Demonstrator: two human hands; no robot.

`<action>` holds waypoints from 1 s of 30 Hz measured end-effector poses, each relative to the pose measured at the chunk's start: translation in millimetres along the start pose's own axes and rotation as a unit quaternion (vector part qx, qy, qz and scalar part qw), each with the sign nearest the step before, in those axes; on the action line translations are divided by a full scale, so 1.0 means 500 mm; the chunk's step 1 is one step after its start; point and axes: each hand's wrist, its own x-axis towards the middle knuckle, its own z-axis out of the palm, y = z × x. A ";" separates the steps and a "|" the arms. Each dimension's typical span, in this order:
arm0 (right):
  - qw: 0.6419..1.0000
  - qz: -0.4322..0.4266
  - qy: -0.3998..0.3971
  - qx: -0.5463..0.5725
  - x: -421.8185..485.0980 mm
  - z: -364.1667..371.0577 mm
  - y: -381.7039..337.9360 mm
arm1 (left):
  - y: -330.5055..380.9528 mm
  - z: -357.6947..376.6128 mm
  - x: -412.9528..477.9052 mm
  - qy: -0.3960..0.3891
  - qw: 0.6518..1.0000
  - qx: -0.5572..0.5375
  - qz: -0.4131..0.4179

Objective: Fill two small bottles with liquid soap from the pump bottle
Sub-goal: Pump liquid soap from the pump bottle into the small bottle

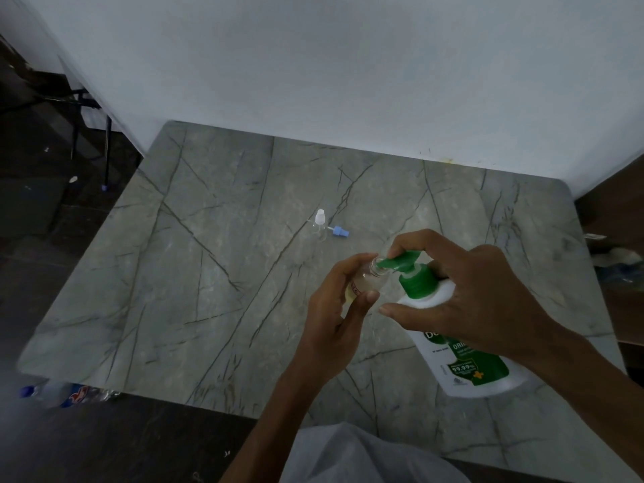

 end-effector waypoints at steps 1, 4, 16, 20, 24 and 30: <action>1.000 0.001 -0.007 -0.007 0.000 -0.001 0.001 | -0.002 0.000 -0.001 0.001 1.000 -0.001 -0.002; 0.999 0.011 -0.035 -0.016 -0.002 -0.002 0.004 | -0.005 -0.002 -0.001 0.008 1.000 -0.003 -0.005; 0.997 0.014 -0.071 -0.034 0.005 -0.010 0.012 | -0.012 0.001 -0.014 0.002 1.000 0.019 -0.017; 0.998 0.010 -0.062 -0.021 0.003 -0.006 0.008 | -0.010 -0.005 -0.010 0.013 1.000 0.026 -0.011; 0.998 -0.008 -0.045 -0.031 0.006 -0.004 0.010 | -0.009 -0.005 -0.010 0.004 1.000 0.024 -0.007; 0.999 0.001 -0.043 -0.009 0.000 0.003 0.014 | -0.006 -0.008 -0.010 0.018 0.999 0.033 -0.005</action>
